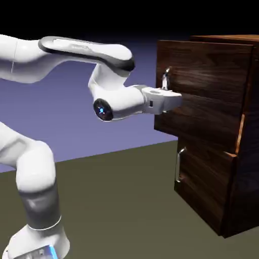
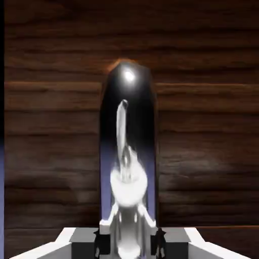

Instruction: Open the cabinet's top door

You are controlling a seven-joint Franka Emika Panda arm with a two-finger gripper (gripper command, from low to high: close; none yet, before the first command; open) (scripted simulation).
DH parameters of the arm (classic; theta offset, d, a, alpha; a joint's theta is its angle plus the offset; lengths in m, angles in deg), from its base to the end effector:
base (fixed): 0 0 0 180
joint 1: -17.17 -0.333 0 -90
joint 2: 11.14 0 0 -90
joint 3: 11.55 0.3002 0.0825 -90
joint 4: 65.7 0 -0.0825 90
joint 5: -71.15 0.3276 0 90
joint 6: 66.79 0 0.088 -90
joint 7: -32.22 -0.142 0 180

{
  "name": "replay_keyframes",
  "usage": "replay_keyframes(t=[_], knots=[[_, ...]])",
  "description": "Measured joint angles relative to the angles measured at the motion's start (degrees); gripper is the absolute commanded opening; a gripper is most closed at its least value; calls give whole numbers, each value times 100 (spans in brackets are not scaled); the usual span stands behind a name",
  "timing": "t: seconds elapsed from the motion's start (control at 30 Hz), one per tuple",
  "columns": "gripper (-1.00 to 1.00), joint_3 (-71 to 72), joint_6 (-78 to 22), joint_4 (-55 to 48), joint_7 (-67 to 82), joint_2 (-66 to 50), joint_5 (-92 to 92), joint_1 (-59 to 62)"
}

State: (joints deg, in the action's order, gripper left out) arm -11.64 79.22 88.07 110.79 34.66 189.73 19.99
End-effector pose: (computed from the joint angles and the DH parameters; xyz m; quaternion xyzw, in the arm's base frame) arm 0.3390 -0.0116 0.5303 -0.6984 0.1126 -0.5741 0.4122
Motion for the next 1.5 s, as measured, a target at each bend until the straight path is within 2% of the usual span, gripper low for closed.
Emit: replay_keyframes(t=[0.27, 0.57, 0.87, 1.17, 1.33, 1.5], knots=[[-100, -1087, -1175, 370, -907, 470, -1978, 11], [-100, -2660, -3240, 77, -1418, 308, -4138, 188], [-100, -4345, -5482, -1106, -1358, -680, -5564, -311], [-100, -6183, -7599, -2680, -991, -1994, -6166, -1588], [-100, -7221, -8401, -3333, -784, -2537, -6244, -2459], [-100, -8236, -8775, -3776, -742, -2649, -6377, -3469]])
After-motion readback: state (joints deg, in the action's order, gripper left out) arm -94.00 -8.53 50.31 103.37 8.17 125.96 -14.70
